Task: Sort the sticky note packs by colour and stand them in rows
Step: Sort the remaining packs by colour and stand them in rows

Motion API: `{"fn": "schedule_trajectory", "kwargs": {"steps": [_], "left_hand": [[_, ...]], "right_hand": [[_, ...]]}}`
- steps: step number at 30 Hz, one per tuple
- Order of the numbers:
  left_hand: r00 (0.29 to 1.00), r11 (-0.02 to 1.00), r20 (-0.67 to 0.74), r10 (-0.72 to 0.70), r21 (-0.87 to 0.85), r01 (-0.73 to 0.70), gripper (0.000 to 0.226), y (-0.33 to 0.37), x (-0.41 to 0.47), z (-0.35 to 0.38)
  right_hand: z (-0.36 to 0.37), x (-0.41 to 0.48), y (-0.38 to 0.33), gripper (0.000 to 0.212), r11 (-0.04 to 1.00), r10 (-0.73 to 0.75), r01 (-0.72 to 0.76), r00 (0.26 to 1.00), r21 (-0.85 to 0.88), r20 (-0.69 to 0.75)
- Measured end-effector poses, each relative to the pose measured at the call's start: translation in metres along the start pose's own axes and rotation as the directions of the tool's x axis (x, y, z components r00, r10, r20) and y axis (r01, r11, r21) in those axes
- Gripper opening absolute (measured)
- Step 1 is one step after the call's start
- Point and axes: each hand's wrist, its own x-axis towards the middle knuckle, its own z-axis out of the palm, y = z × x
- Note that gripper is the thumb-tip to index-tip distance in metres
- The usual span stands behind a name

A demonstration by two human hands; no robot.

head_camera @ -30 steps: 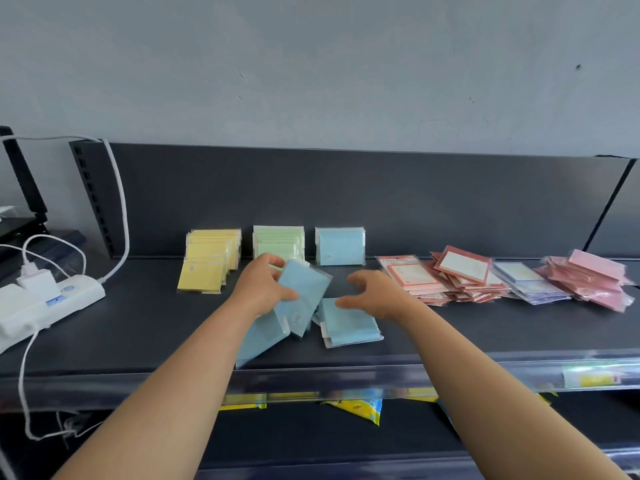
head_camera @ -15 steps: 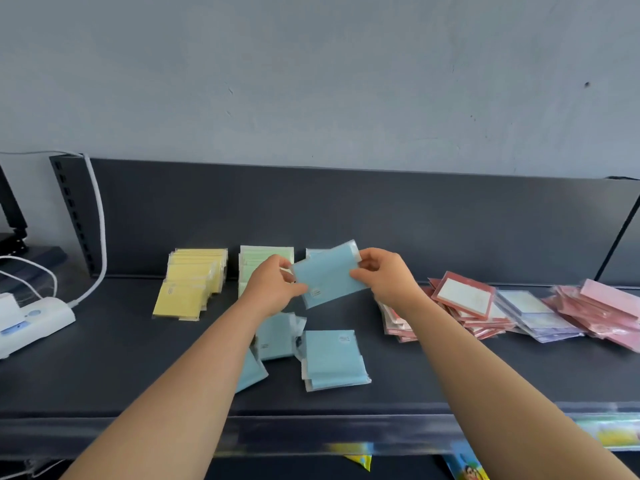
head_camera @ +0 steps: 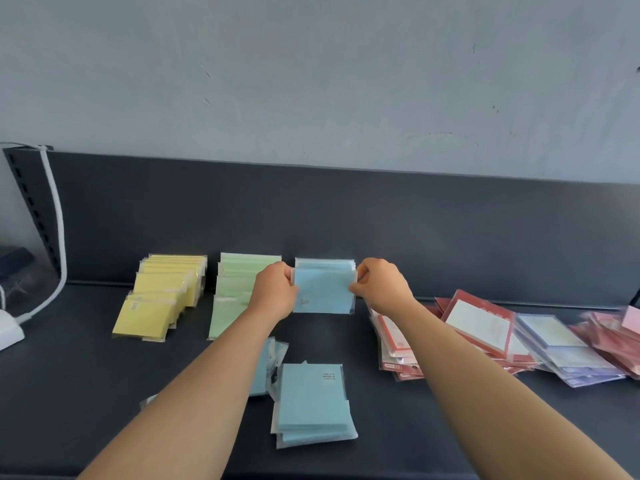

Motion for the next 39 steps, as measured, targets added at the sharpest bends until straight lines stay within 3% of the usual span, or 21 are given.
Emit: {"fn": "schedule_trajectory", "kwargs": {"steps": [7,15,25,32,39], "left_hand": [[1.000,0.997,-0.020,-0.017,0.079,0.019,0.014,-0.004,0.014,0.019],[0.999,0.985,-0.023,-0.031,0.169,0.034,0.026,-0.008,0.022,0.029],[0.999,0.965,-0.005,0.054,0.257,-0.051,0.033,-0.007,0.015,0.027],[0.988,0.957,0.027,0.151,0.246,-0.153,0.043,0.001,-0.002,0.001],[0.977,0.933,0.075,0.198,0.290,-0.212,0.055,0.002,-0.050,-0.060]], "right_hand": [[0.011,0.014,0.004,0.011,0.998,0.054,-0.054,0.998,-0.034,-0.011],[0.016,0.019,0.005,0.024,0.991,0.071,-0.069,0.997,-0.117,0.015],[0.016,0.010,0.002,0.042,0.987,0.071,-0.067,0.997,-0.149,0.025],[0.007,-0.008,-0.010,0.053,0.984,-0.005,0.001,1.000,-0.180,-0.019],[-0.003,-0.062,-0.034,0.065,0.988,-0.066,0.078,0.994,-0.135,0.088]]}}
